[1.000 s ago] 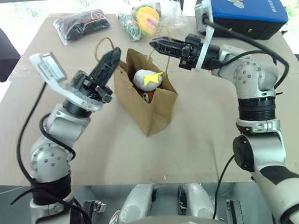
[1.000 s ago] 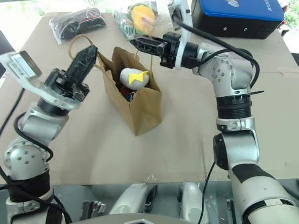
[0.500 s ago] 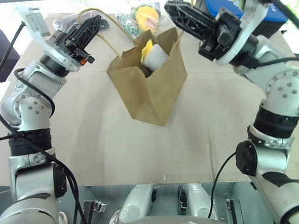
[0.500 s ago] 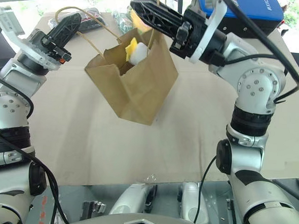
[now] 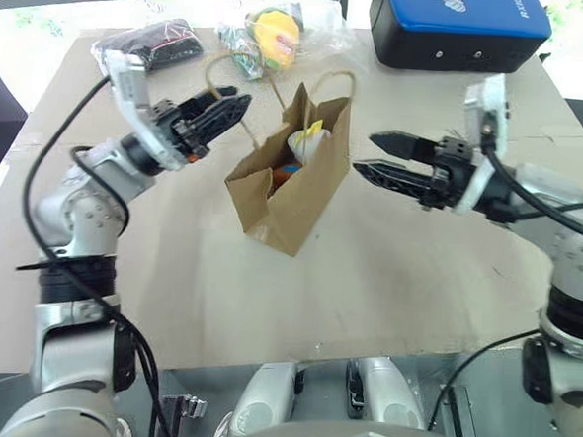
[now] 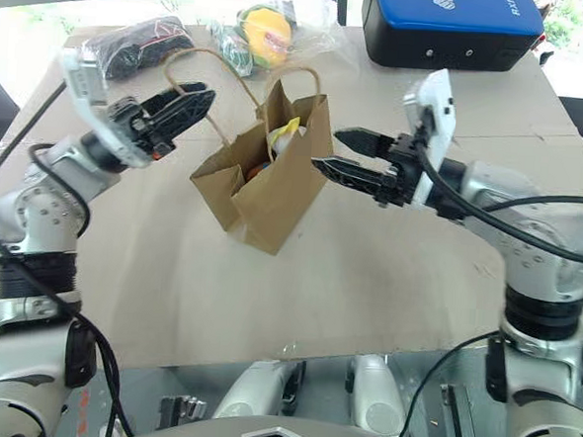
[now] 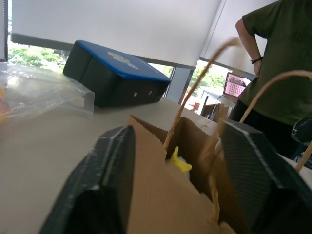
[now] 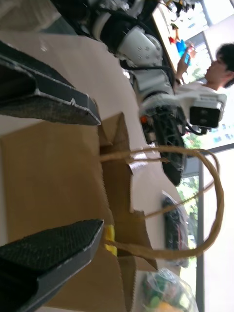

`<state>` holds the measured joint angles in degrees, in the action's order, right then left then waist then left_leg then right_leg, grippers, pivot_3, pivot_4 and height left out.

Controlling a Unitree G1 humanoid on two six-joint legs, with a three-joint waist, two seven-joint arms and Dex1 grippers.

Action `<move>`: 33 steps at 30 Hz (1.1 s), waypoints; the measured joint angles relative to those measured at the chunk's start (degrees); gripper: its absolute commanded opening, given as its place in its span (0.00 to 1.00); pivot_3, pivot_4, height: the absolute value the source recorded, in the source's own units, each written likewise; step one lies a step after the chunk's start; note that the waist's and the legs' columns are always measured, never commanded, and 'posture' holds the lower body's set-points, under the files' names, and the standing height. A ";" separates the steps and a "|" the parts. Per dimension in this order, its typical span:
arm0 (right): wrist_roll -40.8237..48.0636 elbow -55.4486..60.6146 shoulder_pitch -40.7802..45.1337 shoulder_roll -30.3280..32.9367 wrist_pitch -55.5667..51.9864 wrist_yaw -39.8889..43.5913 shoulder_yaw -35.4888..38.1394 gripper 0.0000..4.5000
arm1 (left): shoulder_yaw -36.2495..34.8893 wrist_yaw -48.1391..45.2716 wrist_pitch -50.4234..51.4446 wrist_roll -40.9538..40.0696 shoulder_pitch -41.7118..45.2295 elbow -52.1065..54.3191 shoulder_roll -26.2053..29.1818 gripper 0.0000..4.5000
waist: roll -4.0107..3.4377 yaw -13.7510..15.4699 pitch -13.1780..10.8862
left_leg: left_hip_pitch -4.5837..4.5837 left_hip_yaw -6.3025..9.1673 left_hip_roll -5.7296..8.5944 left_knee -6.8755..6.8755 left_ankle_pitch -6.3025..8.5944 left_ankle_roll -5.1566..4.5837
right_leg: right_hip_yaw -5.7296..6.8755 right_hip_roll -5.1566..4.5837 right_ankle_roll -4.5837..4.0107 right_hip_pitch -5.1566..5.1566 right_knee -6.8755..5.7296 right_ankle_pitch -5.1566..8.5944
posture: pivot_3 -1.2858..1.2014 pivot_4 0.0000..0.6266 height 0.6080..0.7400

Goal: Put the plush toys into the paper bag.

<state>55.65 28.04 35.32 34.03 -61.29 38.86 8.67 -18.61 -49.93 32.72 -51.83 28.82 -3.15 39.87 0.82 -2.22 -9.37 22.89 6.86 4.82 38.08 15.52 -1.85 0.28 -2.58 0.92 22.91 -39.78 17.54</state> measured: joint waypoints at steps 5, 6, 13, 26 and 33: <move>0.81 4.23 -5.18 5.58 -0.24 1.29 0.02 0.50 | -5.19 -4.71 5.25 -3.48 -11.72 5.90 4.85 1.00 | -0.01 -0.09 0.01 | -0.09 -0.02 -0.01 -0.05 0.01 -0.01 | -0.04 -0.01 0.00 -0.08 0.04 0.01 | 0.52 0.24 1.00; 0.31 4.31 -5.49 5.61 0.06 1.23 -0.40 0.42 | -5.48 -4.98 5.50 -3.54 -12.59 6.35 4.91 1.00 | -0.01 -0.09 0.01 | -0.11 -0.02 -0.02 -0.05 0.01 -0.01 | -0.04 -0.01 0.00 -0.09 0.05 0.01 | 0.52 0.24 1.00; -24.60 -8.61 -4.68 -9.80 20.14 -1.48 -26.75 0.01 | -0.71 1.15 1.09 2.42 -27.14 21.99 -4.98 1.00 | -0.06 1.37 0.01 | -0.22 -0.07 -0.01 0.14 0.00 -0.01 | -0.01 -0.01 -0.01 -0.20 -0.03 -0.01 | 0.52 0.24 1.00; -36.27 -26.56 -3.33 -20.05 35.37 3.61 -31.03 0.01 | 8.04 18.41 -8.23 18.06 -26.19 28.31 -17.02 1.00 | -0.06 1.60 0.02 | -0.21 -0.04 0.00 0.17 0.00 0.00 | 0.02 0.03 0.00 -0.21 -0.06 -0.02 | 0.52 0.24 1.00; -35.11 -17.23 -10.67 -14.12 33.55 4.98 -27.26 0.12 | 10.37 23.74 -12.27 23.76 -21.04 21.82 -21.86 0.40 | -0.03 1.98 0.04 | -0.17 -0.02 0.02 0.23 0.00 0.00 | 0.03 0.02 0.03 -0.22 -0.07 -0.03 | 0.52 0.24 1.00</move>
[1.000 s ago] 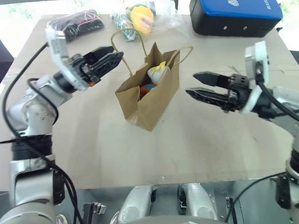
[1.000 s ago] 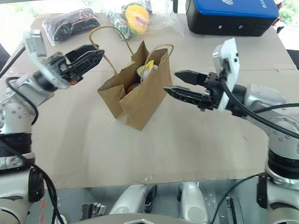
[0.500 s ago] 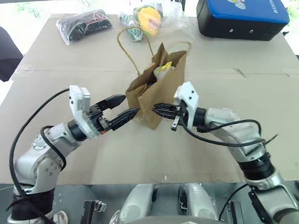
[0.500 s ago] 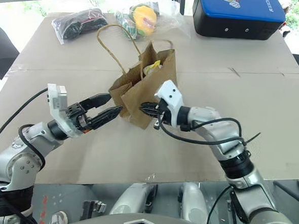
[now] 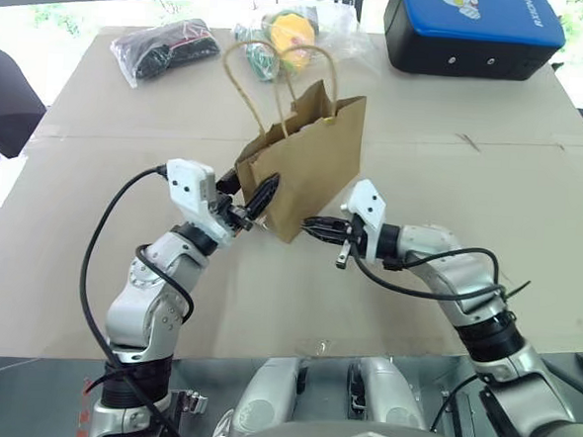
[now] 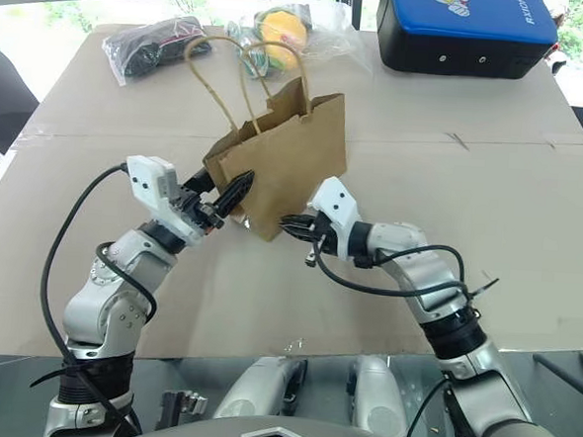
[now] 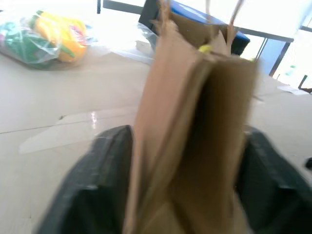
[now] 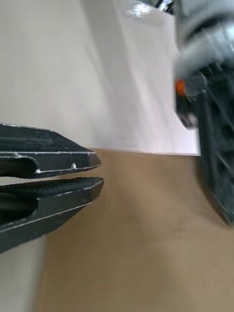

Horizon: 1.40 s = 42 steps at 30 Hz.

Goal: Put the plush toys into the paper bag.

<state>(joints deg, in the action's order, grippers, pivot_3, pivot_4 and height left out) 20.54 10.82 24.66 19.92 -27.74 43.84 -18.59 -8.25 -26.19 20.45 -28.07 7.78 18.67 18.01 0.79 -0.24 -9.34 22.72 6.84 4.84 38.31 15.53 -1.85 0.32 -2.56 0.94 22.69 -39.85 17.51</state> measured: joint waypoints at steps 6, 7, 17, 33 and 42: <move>4.28 11.56 -5.14 4.95 -2.45 -1.10 9.71 0.72 | -0.44 -10.65 -2.74 -1.43 5.70 -8.94 4.90 0.00 | 0.00 -0.39 0.00 | -0.02 0.01 -0.02 -0.03 0.00 0.00 | 0.01 0.02 0.00 0.01 -0.01 0.00 | 0.52 0.24 1.00; 4.65 12.65 -6.00 5.53 -2.49 -1.18 10.36 0.82 | -0.25 -14.02 -3.53 -1.46 7.01 -10.73 6.74 0.00 | 0.00 -0.38 0.00 | 0.00 0.05 -0.02 -0.03 0.00 0.01 | 0.06 0.02 0.00 0.01 0.00 0.00 | 0.52 0.24 1.00; 8.85 21.15 -22.53 19.77 -0.84 3.19 29.65 0.92 | 6.60 -62.25 -15.68 0.94 36.40 -51.61 19.21 0.00 | -0.02 0.94 -0.03 | 0.07 0.08 0.08 0.05 0.00 -0.01 | 0.17 -0.05 0.00 -0.07 0.05 0.01 | 0.52 0.24 1.00; 13.66 12.53 -24.16 32.33 1.76 17.50 39.78 0.94 | 7.68 -61.68 -21.69 5.64 33.51 -58.11 13.80 0.64 | 0.14 -0.53 -0.05 | 0.09 0.12 0.03 0.08 0.00 -0.03 | 0.17 -0.05 0.01 -0.06 -0.02 0.00 | 0.52 0.24 1.00; 13.88 11.60 -31.11 32.71 3.20 20.36 45.88 0.94 | -4.87 -46.70 3.37 -3.93 15.28 -26.61 24.10 0.80 | 0.06 -0.76 -0.02 | 0.03 0.12 -0.01 -0.05 0.01 -0.04 | 0.07 -0.05 0.01 -0.04 0.04 0.00 | 0.52 0.24 1.00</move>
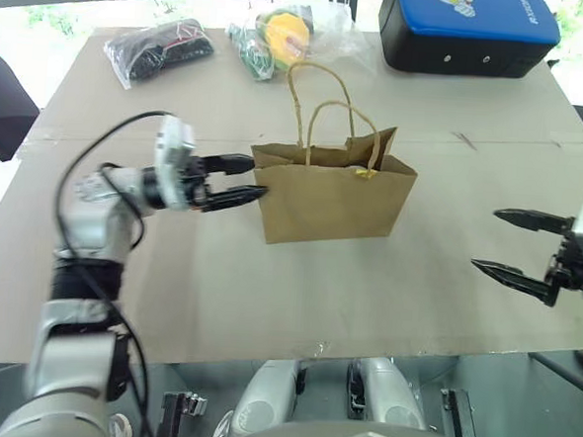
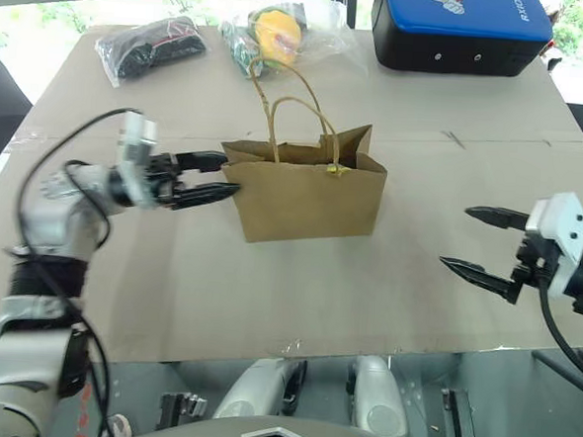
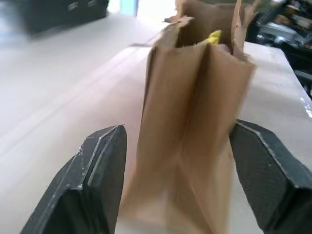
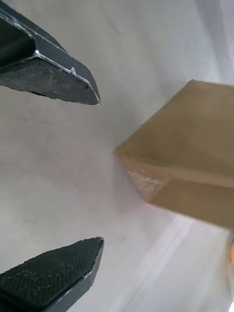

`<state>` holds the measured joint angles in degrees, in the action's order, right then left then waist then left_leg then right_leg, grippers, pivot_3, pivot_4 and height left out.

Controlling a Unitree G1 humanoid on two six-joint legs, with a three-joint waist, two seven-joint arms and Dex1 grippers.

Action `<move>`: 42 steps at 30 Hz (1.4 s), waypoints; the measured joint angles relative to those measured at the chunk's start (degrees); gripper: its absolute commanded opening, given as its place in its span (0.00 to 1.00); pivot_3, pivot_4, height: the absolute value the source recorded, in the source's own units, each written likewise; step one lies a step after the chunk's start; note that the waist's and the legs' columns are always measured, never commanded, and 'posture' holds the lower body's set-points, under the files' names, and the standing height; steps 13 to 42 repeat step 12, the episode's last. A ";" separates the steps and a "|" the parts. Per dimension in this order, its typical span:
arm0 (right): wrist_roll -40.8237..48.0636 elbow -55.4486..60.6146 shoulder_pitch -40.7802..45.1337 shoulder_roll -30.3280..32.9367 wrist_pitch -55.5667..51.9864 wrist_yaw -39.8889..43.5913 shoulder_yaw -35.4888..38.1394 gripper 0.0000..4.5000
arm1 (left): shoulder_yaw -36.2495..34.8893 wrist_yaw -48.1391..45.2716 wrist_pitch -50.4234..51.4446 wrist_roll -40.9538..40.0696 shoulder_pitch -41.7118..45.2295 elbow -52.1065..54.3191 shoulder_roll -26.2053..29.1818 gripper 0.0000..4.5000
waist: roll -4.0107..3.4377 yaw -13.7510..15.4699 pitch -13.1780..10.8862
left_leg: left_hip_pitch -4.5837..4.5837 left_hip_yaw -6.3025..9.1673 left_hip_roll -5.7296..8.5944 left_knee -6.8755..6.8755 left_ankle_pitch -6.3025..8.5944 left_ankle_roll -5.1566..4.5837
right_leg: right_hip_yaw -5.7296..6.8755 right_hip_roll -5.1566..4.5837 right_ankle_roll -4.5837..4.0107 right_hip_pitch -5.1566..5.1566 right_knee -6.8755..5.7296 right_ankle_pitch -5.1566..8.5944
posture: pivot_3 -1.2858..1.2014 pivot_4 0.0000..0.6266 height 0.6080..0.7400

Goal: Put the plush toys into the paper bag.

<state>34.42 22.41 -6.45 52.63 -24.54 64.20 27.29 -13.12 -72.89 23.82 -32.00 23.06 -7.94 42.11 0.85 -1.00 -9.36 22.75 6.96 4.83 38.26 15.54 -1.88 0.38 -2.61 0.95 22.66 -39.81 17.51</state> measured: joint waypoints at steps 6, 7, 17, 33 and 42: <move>-0.07 1.84 -6.62 -2.24 0.10 -2.41 7.33 0.94 | -12.45 13.70 14.22 -9.39 -24.36 24.22 -0.93 0.80 | -0.04 1.28 0.00 | -0.07 0.00 -0.01 0.07 0.01 -0.02 | -0.02 0.00 -0.01 -0.13 0.00 0.00 | 0.52 0.24 1.00; -0.09 1.85 -7.16 -2.48 0.12 -2.54 7.67 0.94 | -13.59 14.75 14.77 -10.23 -25.82 25.94 -1.14 0.80 | -0.05 1.79 0.00 | -0.13 -0.01 -0.01 0.08 0.02 -0.03 | -0.02 -0.01 -0.01 -0.19 -0.01 0.00 | 0.52 0.24 1.00; -3.03 0.00 -10.18 -5.08 3.18 -3.78 7.43 0.94 | -17.87 18.54 13.39 -11.41 -37.94 32.63 -5.32 0.80 | -0.19 2.27 0.10 | -0.35 -0.10 0.00 0.09 0.08 -0.12 | -0.07 -0.03 0.00 -0.46 0.10 -0.01 | 0.52 0.24 1.00; -3.03 0.00 -10.18 -5.08 3.18 -3.78 7.43 0.94 | -17.87 18.54 13.39 -11.41 -37.94 32.63 -5.32 0.80 | -0.19 2.27 0.10 | -0.35 -0.10 0.00 0.09 0.08 -0.12 | -0.07 -0.03 0.00 -0.46 0.10 -0.01 | 0.52 0.24 1.00; -3.03 0.00 -10.18 -5.08 3.18 -3.78 7.43 0.94 | -17.87 18.54 13.39 -11.41 -37.94 32.63 -5.32 0.80 | -0.19 2.27 0.10 | -0.35 -0.10 0.00 0.09 0.08 -0.12 | -0.07 -0.03 0.00 -0.46 0.10 -0.01 | 0.52 0.24 1.00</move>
